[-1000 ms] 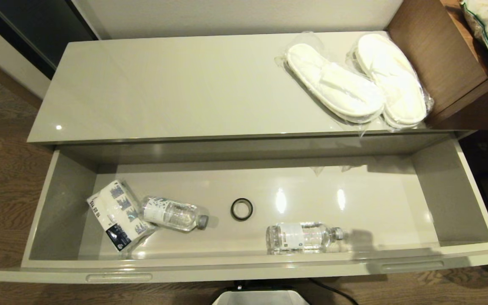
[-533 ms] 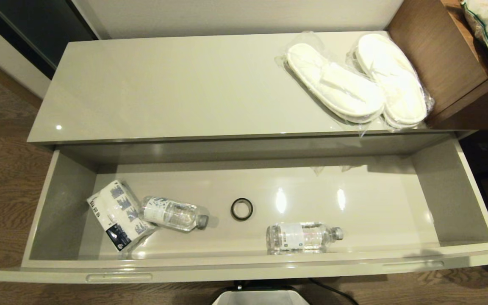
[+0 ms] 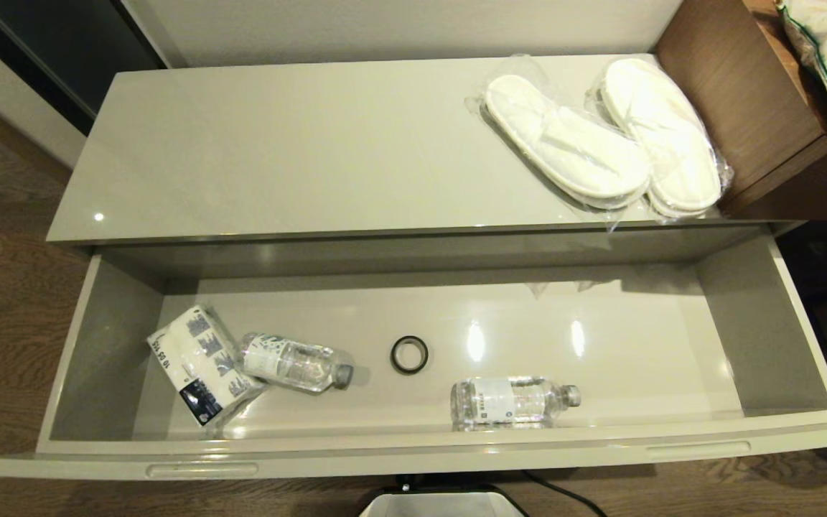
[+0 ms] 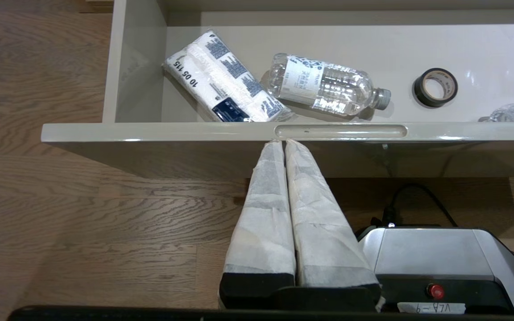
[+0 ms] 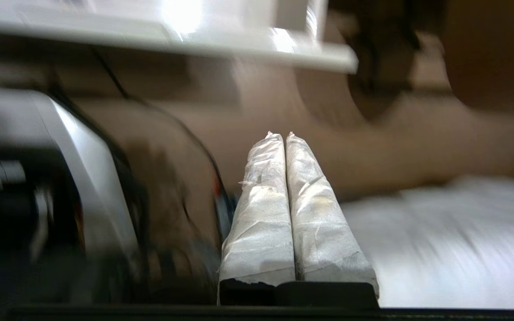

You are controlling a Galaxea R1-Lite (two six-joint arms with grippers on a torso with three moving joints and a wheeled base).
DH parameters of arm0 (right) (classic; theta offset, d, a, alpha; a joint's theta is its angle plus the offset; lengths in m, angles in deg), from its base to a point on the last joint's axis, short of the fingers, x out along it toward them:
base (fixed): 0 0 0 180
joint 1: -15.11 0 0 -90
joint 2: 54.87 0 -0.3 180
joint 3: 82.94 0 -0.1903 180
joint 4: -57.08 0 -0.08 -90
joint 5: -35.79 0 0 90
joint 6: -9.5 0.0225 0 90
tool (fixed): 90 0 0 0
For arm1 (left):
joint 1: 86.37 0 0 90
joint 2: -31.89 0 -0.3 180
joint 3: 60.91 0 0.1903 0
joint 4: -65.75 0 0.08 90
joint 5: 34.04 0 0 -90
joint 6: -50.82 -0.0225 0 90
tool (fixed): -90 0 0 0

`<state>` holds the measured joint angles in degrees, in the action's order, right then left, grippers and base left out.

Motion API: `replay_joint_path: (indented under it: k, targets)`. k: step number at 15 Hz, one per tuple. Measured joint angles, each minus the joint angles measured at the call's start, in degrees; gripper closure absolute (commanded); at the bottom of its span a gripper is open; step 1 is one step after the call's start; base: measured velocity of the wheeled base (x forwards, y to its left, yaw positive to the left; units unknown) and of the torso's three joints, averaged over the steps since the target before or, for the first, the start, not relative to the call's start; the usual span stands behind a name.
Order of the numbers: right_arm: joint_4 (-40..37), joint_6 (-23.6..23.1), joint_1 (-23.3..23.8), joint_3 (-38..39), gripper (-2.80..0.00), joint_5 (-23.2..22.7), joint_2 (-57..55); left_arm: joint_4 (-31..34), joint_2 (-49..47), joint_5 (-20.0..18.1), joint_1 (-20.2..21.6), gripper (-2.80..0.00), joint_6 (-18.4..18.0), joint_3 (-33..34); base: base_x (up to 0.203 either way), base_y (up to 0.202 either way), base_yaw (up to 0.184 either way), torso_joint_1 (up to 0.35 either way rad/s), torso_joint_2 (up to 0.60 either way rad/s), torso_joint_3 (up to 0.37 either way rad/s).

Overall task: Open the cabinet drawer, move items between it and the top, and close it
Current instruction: Pick up the disposable slippers on the table

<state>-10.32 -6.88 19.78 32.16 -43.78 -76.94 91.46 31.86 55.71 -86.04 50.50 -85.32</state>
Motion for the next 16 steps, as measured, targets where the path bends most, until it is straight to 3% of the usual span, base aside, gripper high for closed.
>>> replay_joint_path:
  k: [3,6,10,14,16]
  targets:
    - [25.1,-1.0,-1.6,15.6,0.0,-5.4,4.9,0.0,0.0,0.0,0.0,0.0,0.0,0.0,0.0,0.0,0.0,0.0,0.0,0.0]
    - [39.5,0.6,-4.1,25.8,0.0,-6.7,10.7,0.0,0.0,0.0,0.0,0.0,0.0,0.0,0.0,0.0,0.0,0.0,0.0,0.0]
    - [41.6,2.4,-4.5,36.5,0.0,-9.9,18.1,0.0,0.0,0.0,0.0,0.0,0.0,0.0,0.0,0.0,0.0,0.0,0.0,0.0]
    - [41.4,-0.6,-4.6,39.2,0.0,-10.8,19.6,0.0,0.0,0.0,0.0,0.0,0.0,0.0,0.0,0.0,0.0,0.0,0.0,0.0]
    - [41.8,2.3,-4.6,39.5,0.0,-10.7,19.8,0.0,0.0,0.0,0.0,0.0,0.0,0.0,0.0,0.0,0.0,0.0,0.0,0.0]
